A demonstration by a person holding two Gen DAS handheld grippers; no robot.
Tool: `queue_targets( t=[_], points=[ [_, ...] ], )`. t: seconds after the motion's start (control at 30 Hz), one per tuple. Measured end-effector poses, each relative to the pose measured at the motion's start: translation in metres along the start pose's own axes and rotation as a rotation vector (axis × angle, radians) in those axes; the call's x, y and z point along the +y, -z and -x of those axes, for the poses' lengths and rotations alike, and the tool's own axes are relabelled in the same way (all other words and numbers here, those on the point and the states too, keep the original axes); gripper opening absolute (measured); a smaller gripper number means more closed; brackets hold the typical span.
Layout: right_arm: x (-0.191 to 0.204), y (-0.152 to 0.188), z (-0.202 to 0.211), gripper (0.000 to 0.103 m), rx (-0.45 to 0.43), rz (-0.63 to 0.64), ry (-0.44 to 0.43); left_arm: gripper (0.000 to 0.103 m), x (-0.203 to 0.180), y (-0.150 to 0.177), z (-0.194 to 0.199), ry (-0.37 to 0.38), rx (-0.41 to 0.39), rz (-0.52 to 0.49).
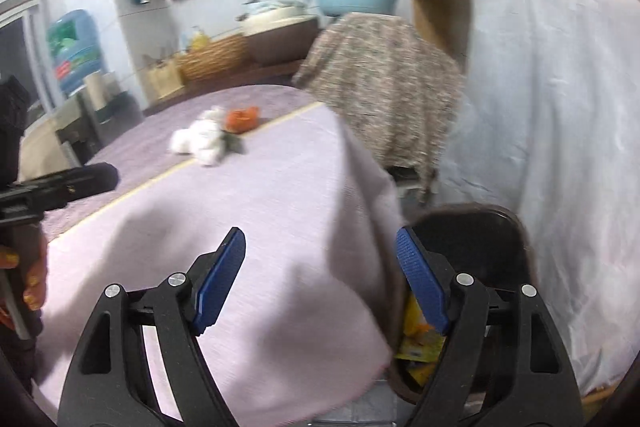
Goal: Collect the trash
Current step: 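Grasp a white tissue with the left tool while the right tool grasps another tissue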
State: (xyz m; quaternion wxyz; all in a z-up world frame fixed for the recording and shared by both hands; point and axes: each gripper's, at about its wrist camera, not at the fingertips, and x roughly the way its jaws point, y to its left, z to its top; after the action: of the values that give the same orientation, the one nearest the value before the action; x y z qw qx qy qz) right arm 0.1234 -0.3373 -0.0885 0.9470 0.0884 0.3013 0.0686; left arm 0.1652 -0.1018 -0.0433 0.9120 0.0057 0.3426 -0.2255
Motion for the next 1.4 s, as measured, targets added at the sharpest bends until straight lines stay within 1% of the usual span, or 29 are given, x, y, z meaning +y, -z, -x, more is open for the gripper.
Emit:
queue_targets(
  t=[0.07,0.2,0.3,0.47,0.6,0.73,0.8,0.87,0.97,1.1,1.13,1.17,1.23,1.33,1.37,1.4],
  points=[
    [0.011,-0.004,-0.005,0.077,0.009,0.010,-0.039,0.092,0.018,0.001,0.004,-0.033,-0.011,0.025],
    [0.031,-0.013,-0.014,0.077,0.025,0.024,-0.094,0.092,0.050,-0.002,0.008,-0.073,-0.025,0.092],
    [0.047,-0.019,-0.024,0.077,0.035,0.051,-0.113,0.092,0.071,-0.004,0.009,-0.127,-0.044,0.134],
    [0.069,-0.028,-0.041,0.077,0.054,0.079,-0.133,0.092,0.099,0.002,0.012,-0.148,-0.056,0.199],
    [0.084,-0.037,-0.060,0.077,0.078,0.111,-0.128,0.092,0.107,0.004,0.011,-0.163,-0.060,0.209],
    [0.096,-0.046,-0.079,0.077,0.111,0.153,-0.116,0.092,0.111,0.006,0.011,-0.155,-0.060,0.215],
    [0.103,-0.052,-0.092,0.077,0.134,0.191,-0.093,0.092,0.113,0.006,0.010,-0.156,-0.058,0.212],
    [0.106,-0.058,-0.105,0.077,0.152,0.205,-0.071,0.092,0.115,0.007,0.009,-0.155,-0.054,0.218],
    [0.111,-0.070,-0.124,0.077,0.186,0.208,-0.092,0.092,0.117,0.008,0.009,-0.151,-0.051,0.228],
    [0.130,-0.087,-0.147,0.076,0.183,0.260,-0.073,0.092,0.120,0.010,0.009,-0.154,-0.048,0.235],
    [0.134,-0.090,-0.152,0.075,0.183,0.267,-0.068,0.092,0.121,0.011,0.008,-0.155,-0.046,0.238],
    [0.137,-0.092,-0.158,0.070,0.187,0.273,-0.065,0.092,0.121,0.011,0.008,-0.155,-0.043,0.239],
    [0.142,-0.097,-0.170,0.065,0.192,0.283,-0.051,0.091,0.120,0.011,0.006,-0.156,-0.036,0.234],
    [0.145,-0.100,-0.184,0.050,0.205,0.297,-0.035,0.089,0.116,0.012,0.005,-0.159,-0.031,0.215],
    [0.145,-0.100,-0.187,0.039,0.205,0.302,-0.029,0.088,0.115,0.012,0.004,-0.158,-0.029,0.210],
    [0.146,-0.099,-0.189,0.031,0.207,0.309,-0.029,0.087,0.114,0.012,0.004,-0.156,-0.026,0.206]
  ],
)
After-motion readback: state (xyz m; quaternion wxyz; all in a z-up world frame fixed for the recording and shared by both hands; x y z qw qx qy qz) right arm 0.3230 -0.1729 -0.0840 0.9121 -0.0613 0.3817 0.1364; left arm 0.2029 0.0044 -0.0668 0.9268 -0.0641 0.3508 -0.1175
